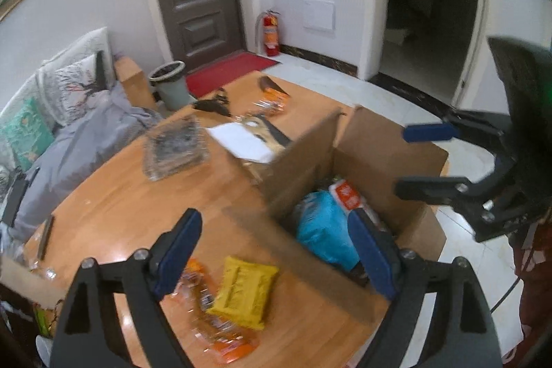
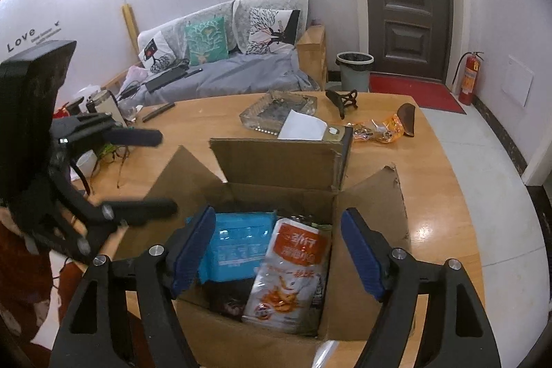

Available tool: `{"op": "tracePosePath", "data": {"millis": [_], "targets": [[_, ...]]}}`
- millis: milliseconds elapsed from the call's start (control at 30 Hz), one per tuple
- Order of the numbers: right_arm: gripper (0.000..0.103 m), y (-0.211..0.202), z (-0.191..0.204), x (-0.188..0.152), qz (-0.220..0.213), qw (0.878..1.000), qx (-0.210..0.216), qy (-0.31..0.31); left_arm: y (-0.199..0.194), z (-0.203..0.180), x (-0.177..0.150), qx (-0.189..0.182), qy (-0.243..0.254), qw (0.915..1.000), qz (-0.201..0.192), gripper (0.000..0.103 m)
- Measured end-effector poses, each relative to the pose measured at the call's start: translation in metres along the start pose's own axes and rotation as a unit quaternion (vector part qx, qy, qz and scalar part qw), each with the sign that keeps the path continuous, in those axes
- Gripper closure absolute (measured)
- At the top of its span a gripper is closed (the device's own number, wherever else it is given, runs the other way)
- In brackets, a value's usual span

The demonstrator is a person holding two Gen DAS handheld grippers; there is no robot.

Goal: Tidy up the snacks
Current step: 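Move both tools back over the orange and yellow packs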

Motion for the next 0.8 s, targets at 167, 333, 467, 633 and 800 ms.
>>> {"op": "tracePosePath", "data": {"millis": [167, 333, 467, 633, 800], "targets": [[0.030, -0.021, 0.058, 0.002, -0.029, 0.999, 0.036, -0.029, -0.044, 0.042, -0.020, 0.032, -0.032, 0.9985, -0.031, 0.017], [0.030, -0.037, 0.140, -0.001, -0.057, 0.991, 0.094, -0.071, -0.073, 0.086, -0.056, 0.060, -0.072, 0.9948, -0.038, 0.017], [0.030, -0.031, 0.199, -0.011, -0.051, 0.986, 0.132, -0.093, -0.082, 0.115, -0.094, 0.082, -0.088, 0.9922, -0.034, 0.017], [0.030, 0.014, 0.243, -0.039, 0.011, 0.985, 0.154, -0.075, -0.076, 0.138, -0.141, 0.096, -0.106, 0.9895, -0.022, 0.017], [0.030, 0.079, 0.242, -0.079, 0.054, 0.993, 0.106, -0.017, -0.041, 0.144, -0.183, 0.082, -0.126, 0.9887, 0.005, 0.017]]}}
Point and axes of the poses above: each gripper's, at about its wrist camera, not at the fingertips, and y roughly the way its jaws point, z to its left, x to its top, the point moved 8 cm from there along y, roughly the way its jaws point, and after that the axes turned 2 degrees about x, right-handed, at the moved point
